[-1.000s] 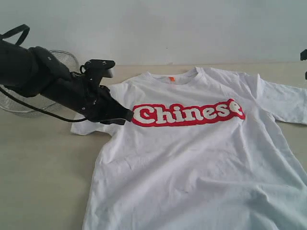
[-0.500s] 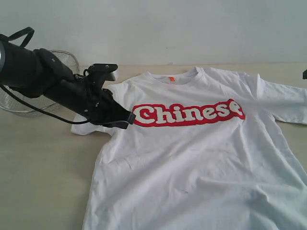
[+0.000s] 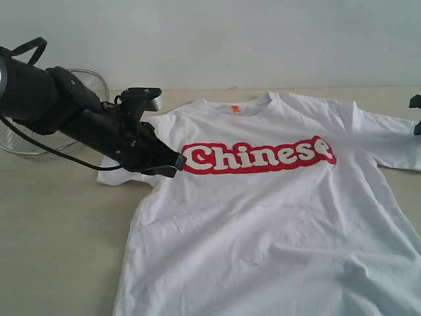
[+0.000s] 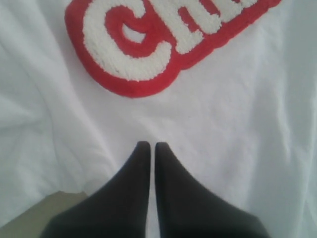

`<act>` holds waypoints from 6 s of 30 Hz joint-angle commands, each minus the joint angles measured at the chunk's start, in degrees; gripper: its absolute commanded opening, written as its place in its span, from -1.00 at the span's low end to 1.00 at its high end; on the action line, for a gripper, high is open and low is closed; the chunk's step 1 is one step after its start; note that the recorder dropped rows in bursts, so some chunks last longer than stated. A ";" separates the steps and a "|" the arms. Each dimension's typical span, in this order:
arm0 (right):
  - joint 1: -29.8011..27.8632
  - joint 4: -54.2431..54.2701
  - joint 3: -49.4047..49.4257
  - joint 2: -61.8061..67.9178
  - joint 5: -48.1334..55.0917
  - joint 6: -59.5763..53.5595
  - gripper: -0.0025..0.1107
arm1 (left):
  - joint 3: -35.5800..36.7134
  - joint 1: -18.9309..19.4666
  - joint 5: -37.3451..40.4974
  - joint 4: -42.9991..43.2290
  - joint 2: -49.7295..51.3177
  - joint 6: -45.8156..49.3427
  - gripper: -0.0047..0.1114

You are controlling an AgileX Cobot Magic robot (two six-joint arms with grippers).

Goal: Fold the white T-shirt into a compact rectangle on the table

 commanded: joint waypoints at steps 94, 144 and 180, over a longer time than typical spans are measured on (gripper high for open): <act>39.27 2.38 0.83 -12.90 28.11 -16.06 -0.96 | 0.63 10.94 -6.13 19.59 -3.04 -16.85 -0.84; 39.39 1.21 0.83 -12.90 29.40 -17.53 -0.96 | -2.15 15.88 -1.82 17.30 2.50 -17.61 0.14; 39.39 0.95 0.83 -12.90 29.45 -17.75 -0.96 | -7.41 13.52 -3.30 9.76 7.34 -12.99 -0.84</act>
